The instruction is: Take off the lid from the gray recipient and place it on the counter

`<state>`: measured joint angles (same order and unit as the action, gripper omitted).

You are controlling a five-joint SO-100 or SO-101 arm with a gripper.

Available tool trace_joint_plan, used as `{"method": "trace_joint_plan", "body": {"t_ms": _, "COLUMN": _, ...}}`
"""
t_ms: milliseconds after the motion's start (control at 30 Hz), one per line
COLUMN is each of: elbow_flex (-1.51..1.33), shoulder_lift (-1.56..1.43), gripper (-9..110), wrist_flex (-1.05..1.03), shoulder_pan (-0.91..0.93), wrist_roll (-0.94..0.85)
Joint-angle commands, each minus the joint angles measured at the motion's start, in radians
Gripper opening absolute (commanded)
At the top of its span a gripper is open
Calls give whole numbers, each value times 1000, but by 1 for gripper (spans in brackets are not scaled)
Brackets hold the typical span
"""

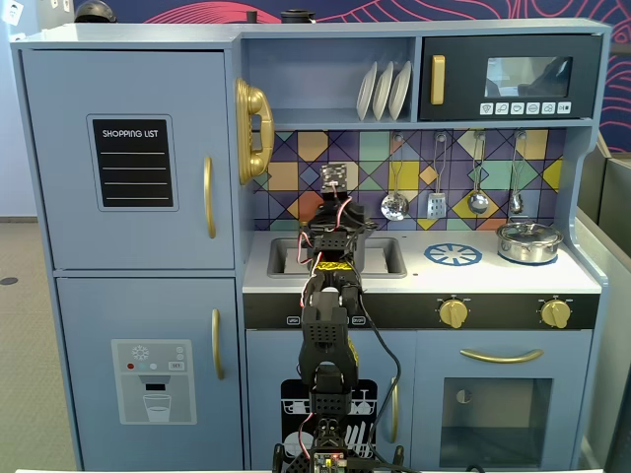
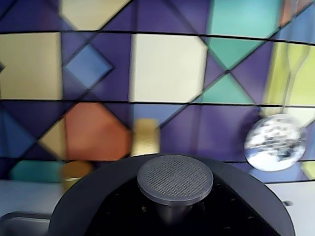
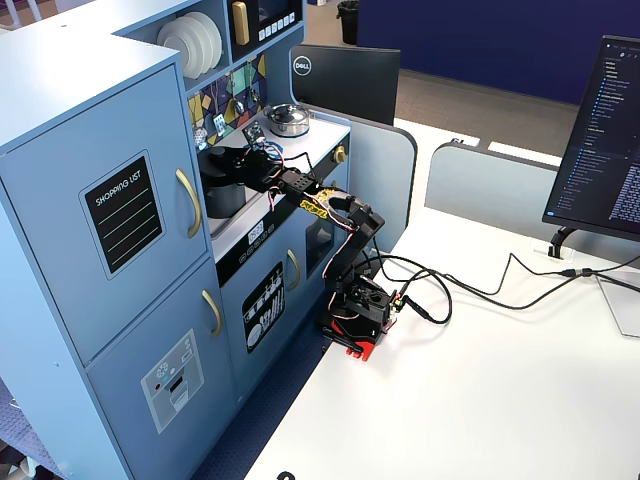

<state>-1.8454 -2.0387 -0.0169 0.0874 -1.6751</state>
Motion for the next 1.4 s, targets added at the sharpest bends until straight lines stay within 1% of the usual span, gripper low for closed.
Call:
{"method": "trace_joint_plan", "body": {"t_ms": 0, "elbow_flex": 97, "shoulder_lift": -63, "gripper": 0, "wrist_flex": -43, "shoulder_pan": 57, "wrist_roll": 0}}
{"method": "trace_joint_plan", "body": {"t_ms": 100, "elbow_flex": 133, "shoulder_lift": -61, "gripper": 0, "wrist_flex": -75, "shoulder_pan": 129, "wrist_roll": -3}}
{"method": "trace_joint_plan", "body": {"t_ms": 333, "elbow_flex": 126, "shoulder_lift": -72, "gripper": 0, "wrist_flex": -74, "shoulder_pan": 325, "wrist_roll": 32}}
{"method": "trace_joint_plan", "body": {"t_ms": 533, "elbow_flex": 11, "shoulder_lift": -46, "gripper": 0, "wrist_flex": 40, "shoulder_pan": 468, "wrist_roll": 75}}
{"method": "trace_joint_plan", "body": {"t_ms": 667, "elbow_flex": -87, "shoulder_lift": -9, "gripper": 0, "wrist_flex": 156, "shoulder_pan": 499, "wrist_roll": 80}}
{"method": "trace_joint_plan", "body": {"t_ms": 800, "elbow_flex": -130, "shoulder_lift": 46, "gripper": 0, "wrist_flex": 225, "shoulder_pan": 514, "wrist_roll": 89}}
{"method": "trace_joint_plan", "body": {"t_ms": 1000, "elbow_flex": -172, "shoulder_lift": 103, "gripper": 0, "wrist_flex": 293, "shoulder_pan": 508, "wrist_roll": 95}}
{"method": "trace_joint_plan", "body": {"t_ms": 1367, "elbow_flex": -198, "shoulder_lift": 198, "gripper": 0, "wrist_flex": 344, "shoulder_pan": 502, "wrist_roll": 107}}
